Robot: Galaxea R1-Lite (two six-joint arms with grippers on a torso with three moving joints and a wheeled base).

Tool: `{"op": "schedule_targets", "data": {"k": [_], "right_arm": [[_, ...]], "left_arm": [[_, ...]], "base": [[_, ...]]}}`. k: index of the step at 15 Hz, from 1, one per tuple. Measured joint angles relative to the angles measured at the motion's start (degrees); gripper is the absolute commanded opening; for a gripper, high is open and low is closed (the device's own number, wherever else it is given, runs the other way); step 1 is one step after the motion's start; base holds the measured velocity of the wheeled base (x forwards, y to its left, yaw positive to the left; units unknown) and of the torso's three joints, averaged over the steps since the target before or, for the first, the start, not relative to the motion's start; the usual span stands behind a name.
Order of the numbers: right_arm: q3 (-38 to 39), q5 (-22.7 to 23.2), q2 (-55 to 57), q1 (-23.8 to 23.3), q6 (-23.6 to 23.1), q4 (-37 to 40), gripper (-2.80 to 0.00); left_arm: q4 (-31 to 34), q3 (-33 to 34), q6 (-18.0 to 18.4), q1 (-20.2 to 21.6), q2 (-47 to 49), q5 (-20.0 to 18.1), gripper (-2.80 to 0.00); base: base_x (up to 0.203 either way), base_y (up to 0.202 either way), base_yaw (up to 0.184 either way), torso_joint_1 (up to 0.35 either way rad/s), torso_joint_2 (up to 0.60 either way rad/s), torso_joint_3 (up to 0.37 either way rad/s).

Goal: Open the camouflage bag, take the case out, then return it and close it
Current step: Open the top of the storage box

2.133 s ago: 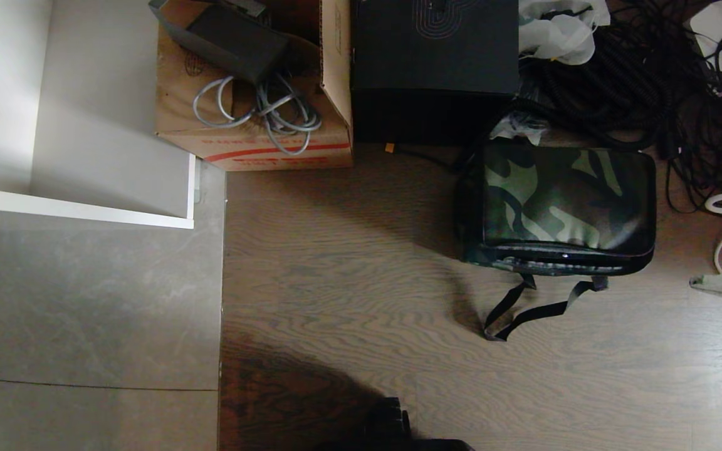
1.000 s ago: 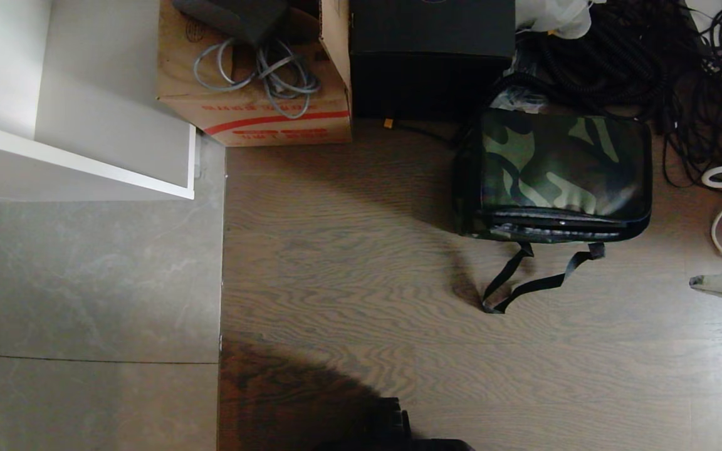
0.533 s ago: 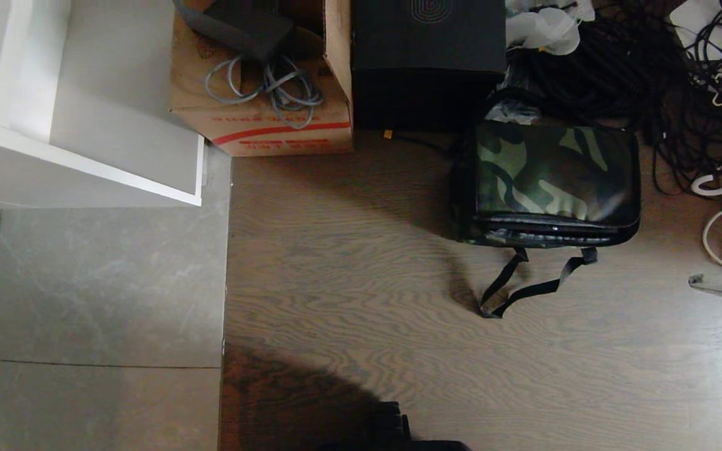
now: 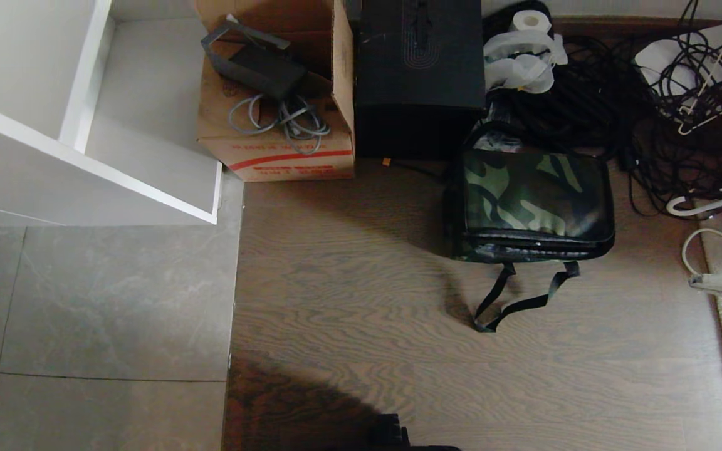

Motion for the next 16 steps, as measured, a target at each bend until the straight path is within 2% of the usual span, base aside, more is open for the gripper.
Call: {"op": "schedule_targets", "data": {"k": [16], "right_arm": [[0.13,0.08,-0.50,0.06,-0.15,1.68,-2.80]], "left_arm": [[-0.02,0.05,-0.16,0.00,0.00,0.00,-2.80]], "base": [[0.000,0.000,0.000,0.003,0.00,0.205]]}}
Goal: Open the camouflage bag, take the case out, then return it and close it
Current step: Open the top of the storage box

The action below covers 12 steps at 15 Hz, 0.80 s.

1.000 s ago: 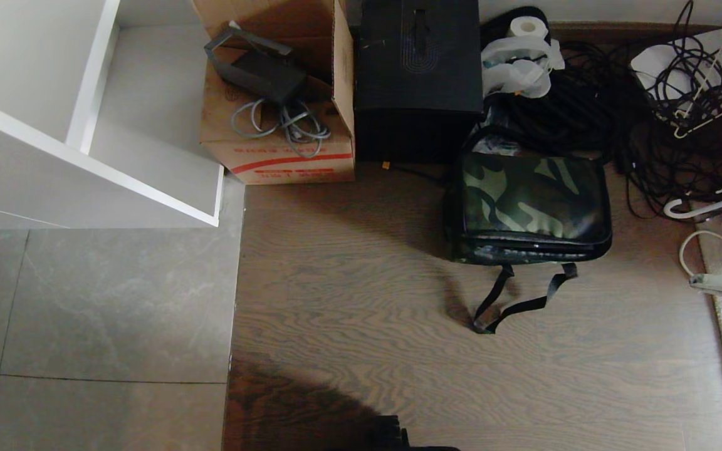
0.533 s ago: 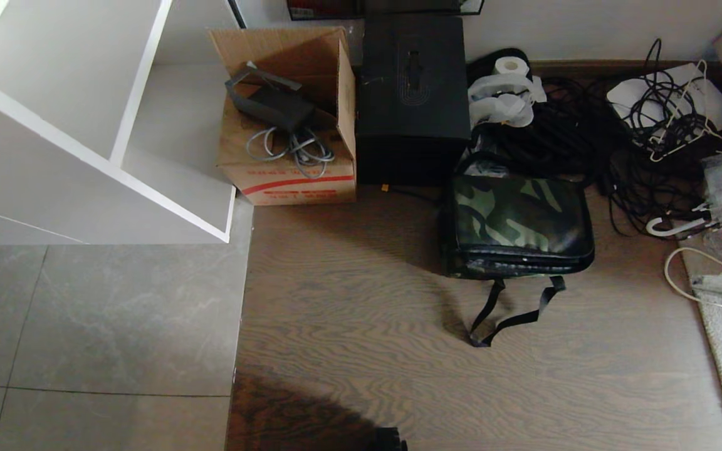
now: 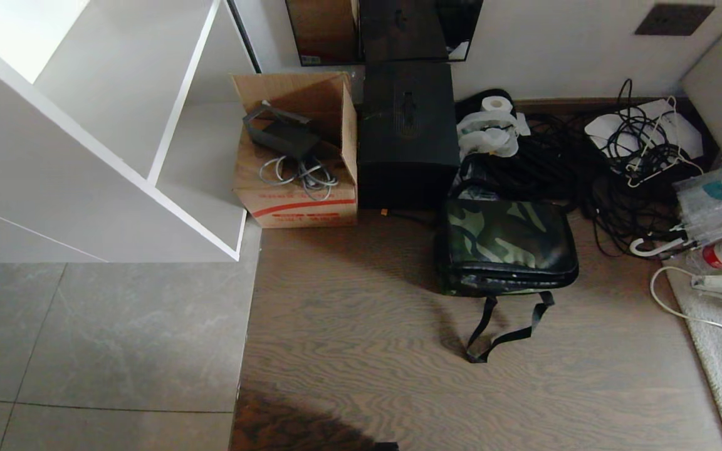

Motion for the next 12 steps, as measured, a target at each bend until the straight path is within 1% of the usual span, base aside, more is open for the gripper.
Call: {"op": "schedule_targets", "data": {"k": [1,3,5,10,12], "right_arm": [[0.04,0.22,-0.09,0.00,0.00,0.08,-2.80],[0.04,2.37,-0.39,0.02,0.08,1.27,-2.80],[-0.02,2.80,-0.69,0.07,0.00,1.87,-2.80],[0.08,2.79,-0.89,0.00,-0.11,2.01,-2.80],[1.39,2.76,-1.84,0.00,-0.20,2.16,-2.80]], "left_arm": [[0.02,0.00,-0.01,0.00,0.00,0.00,-2.80],[0.00,0.00,-0.06,0.00,0.00,0.00,-2.80],[0.00,0.00,-0.01,0.00,0.00,0.00,-2.80],[0.00,-0.02,0.04,0.00,0.00,0.00,-2.80],[0.00,-0.05,0.03,0.00,0.00,-0.02,-2.80]], "base": [[0.000,0.000,0.000,0.002,0.00,0.202],[0.000,0.000,0.000,0.000,0.00,0.204],[0.000,0.000,0.000,0.004,0.00,0.160],[0.000,0.000,0.000,0.001,0.00,0.023],[0.000,0.000,0.000,0.000,0.00,0.000]]}}
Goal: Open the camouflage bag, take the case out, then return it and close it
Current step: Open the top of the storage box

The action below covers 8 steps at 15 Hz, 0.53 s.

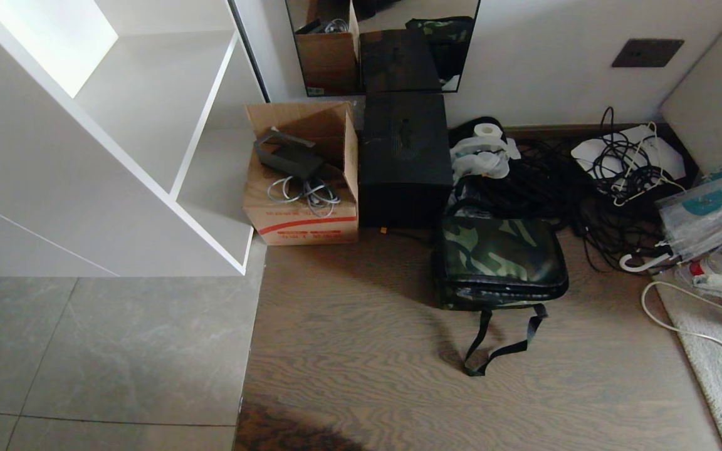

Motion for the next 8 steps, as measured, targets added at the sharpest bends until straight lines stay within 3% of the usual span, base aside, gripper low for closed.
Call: {"op": "schedule_targets", "data": {"k": [6,8], "right_arm": [[7.48,-1.09,-7.46,-3.04,-2.18,1.12,-2.80],[9.68,-4.46,-11.32,-4.76,-4.20,1.50,-2.80]], "left_arm": [[0.00,0.00,0.01,0.00,0.00,0.02,-2.80],[0.00,0.00,0.00,0.00,0.00,0.00,-2.80]], "base": [[0.000,0.000,0.000,0.000,0.00,0.000],[0.000,0.000,0.000,0.000,0.00,0.000]]}}
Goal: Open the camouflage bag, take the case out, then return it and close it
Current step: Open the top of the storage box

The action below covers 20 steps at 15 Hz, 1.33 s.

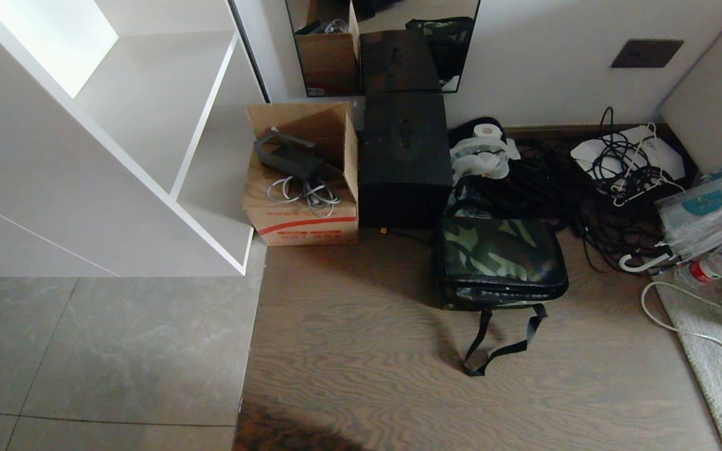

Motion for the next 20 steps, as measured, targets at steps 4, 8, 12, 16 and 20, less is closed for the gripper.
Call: {"op": "schedule_targets", "data": {"k": [4,8,12,16,20], "right_arm": [[1.65,-8.40,-9.85,-3.13,-1.26,3.02,-2.80],[5.21,-17.89,-19.65,-5.37,-1.55,3.21,-2.80],[6.52,-20.90,-25.30,-6.21,-1.66,1.45,-2.80],[8.20,-21.25,-29.52,-6.30,-1.70,1.31,-2.80],[9.33,-21.53,-32.06,-6.32,-1.79,3.16,-2.80]], "left_arm": [[-0.02,0.02,0.00,0.00,0.00,0.02,-2.80],[-0.02,0.02,0.00,0.00,0.00,0.02,-2.80],[0.00,0.02,0.00,0.00,0.00,0.02,-2.80],[0.00,0.02,0.01,0.00,0.00,0.02,-2.80],[-0.02,0.05,0.00,0.00,0.00,0.00,-2.80]], "base": [[0.000,0.000,0.000,0.000,0.00,0.000],[0.000,0.000,0.000,0.000,0.00,0.000],[0.000,0.000,0.000,0.000,0.00,0.000],[0.000,0.000,0.000,0.000,0.00,0.000],[0.000,0.000,0.000,0.000,0.00,0.000]]}}
